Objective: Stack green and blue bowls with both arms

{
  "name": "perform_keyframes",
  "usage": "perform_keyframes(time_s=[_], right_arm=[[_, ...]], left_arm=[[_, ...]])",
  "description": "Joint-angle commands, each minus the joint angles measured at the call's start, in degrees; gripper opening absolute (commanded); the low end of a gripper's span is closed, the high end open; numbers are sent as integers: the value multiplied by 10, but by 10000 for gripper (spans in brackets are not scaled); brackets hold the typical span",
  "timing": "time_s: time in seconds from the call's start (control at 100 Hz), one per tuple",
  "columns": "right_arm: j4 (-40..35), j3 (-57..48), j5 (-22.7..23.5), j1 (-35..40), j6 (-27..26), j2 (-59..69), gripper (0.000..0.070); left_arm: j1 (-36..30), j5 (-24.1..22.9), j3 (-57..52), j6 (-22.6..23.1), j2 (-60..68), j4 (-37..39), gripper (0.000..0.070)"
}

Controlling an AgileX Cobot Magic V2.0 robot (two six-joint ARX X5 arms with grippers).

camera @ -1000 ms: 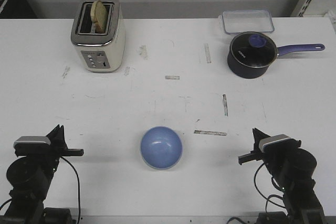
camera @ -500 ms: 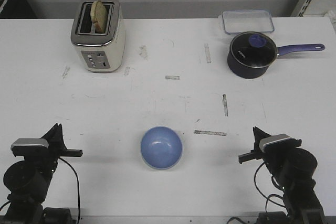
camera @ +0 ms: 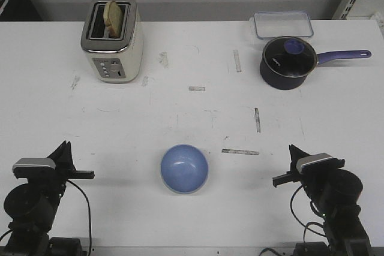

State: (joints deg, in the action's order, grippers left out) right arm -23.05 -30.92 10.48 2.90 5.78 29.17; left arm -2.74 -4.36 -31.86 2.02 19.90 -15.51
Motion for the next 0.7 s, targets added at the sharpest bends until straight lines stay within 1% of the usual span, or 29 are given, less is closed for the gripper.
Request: perform_keyframes(time_s=[0.0, 0.15, 0.25, 0.4, 0.49, 0.57, 0.61, 0.69], right_arm=[[8, -2, 0, 0, 3, 1, 0], [8, -2, 0, 0, 3, 1, 0], [8, -2, 0, 0, 3, 1, 0], [8, -2, 0, 0, 3, 1, 0], [8, -2, 0, 0, 3, 1, 0], [8, -2, 0, 0, 3, 1, 0], [8, -2, 0, 0, 3, 1, 0], [8, -2, 0, 0, 3, 1, 0]], left_arm=[[2, 1, -5, 3, -4, 6, 1], [18, 1, 22, 1, -30, 19, 1], [26, 1, 77, 0, -57, 77, 1], [26, 5, 192, -1, -122, 167, 1], [21, 8, 250, -1, -163, 199, 1], [16, 21, 295, -1, -200, 217, 1], [14, 26, 311, -1, -197, 235, 1], [12, 39, 312, -1, -197, 215, 1]])
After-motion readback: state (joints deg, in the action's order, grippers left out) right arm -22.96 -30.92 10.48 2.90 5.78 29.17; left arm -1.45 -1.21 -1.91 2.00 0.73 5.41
